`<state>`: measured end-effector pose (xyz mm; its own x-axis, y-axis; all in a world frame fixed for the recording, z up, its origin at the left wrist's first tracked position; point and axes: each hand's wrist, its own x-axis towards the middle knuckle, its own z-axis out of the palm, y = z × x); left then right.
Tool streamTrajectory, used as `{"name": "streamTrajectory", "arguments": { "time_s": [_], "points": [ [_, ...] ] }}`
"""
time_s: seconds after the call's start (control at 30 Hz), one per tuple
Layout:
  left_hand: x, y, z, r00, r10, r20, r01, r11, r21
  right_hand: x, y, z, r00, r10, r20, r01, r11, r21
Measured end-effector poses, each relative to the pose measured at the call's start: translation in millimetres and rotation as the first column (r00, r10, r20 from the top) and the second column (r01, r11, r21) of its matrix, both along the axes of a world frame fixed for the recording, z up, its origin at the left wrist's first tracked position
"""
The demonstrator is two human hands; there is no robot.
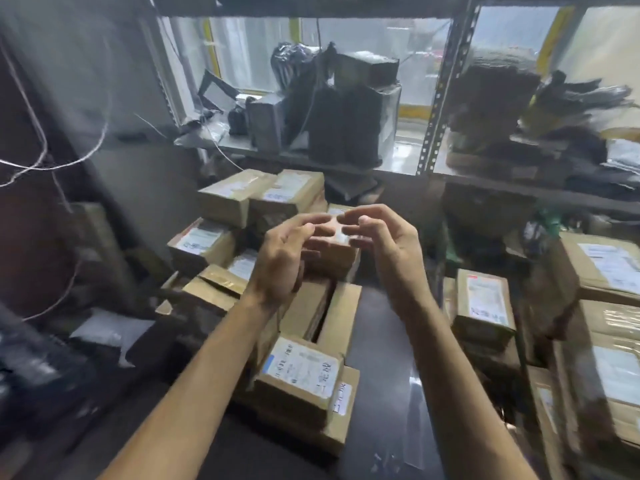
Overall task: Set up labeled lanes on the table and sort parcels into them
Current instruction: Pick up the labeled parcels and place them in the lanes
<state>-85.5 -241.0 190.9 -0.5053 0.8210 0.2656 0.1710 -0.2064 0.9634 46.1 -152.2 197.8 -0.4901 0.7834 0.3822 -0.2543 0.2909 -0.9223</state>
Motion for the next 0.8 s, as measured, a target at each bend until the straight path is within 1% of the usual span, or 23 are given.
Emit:
{"name": "streamTrajectory", "arguments": {
  "time_s": [0.13,0.2,0.27,0.37,0.47,0.5,0.53,0.6,0.63,0.7,0.8],
  "points": [
    [-59,-19,2,0.998,0.067,0.007,-0.067,0.998,0.021,-66,-11,-1,1.0,0.03,0.001,-0.03,0.999,-0.025],
    [-86,-20,1,0.995,0.101,-0.001,-0.101,0.995,0.003,-95,-11,-8,0.998,0.054,0.038,-0.052,0.998,-0.041],
    [-112,-18,-2,0.99,0.14,-0.007,-0.14,0.99,-0.006,-122,-10,-15,0.994,0.087,0.063,-0.08,0.992,-0.095],
    [-153,-9,-11,0.986,0.168,-0.01,-0.168,0.986,-0.013,-165,-1,-28,0.977,0.138,0.16,-0.107,0.977,-0.187],
    [-198,2,-21,0.975,0.221,-0.018,-0.221,0.975,-0.033,-213,12,-50,0.942,0.174,0.288,-0.079,0.946,-0.315],
    [-214,7,-23,0.968,0.252,-0.008,-0.252,0.967,-0.037,-229,17,-55,0.926,0.201,0.32,-0.068,0.922,-0.382],
    [-230,11,-24,0.959,0.284,0.009,-0.283,0.958,-0.05,-244,21,-61,0.918,0.237,0.318,-0.06,0.876,-0.479],
    [-257,18,-26,0.94,0.338,0.041,-0.333,0.939,-0.088,-267,26,-70,0.926,0.288,0.242,-0.063,0.752,-0.656],
    [-269,21,-26,0.929,0.368,0.036,-0.364,0.927,-0.094,-276,29,-74,0.933,0.294,0.208,-0.065,0.706,-0.705],
    [-293,26,-29,0.897,0.441,0.024,-0.436,0.892,-0.12,-289,34,-81,0.945,0.262,0.197,-0.015,0.634,-0.773],
    [-321,32,-37,0.878,0.478,0.036,-0.468,0.871,-0.149,-305,36,-91,0.948,0.22,0.228,0.066,0.568,-0.821]
  ]
}}
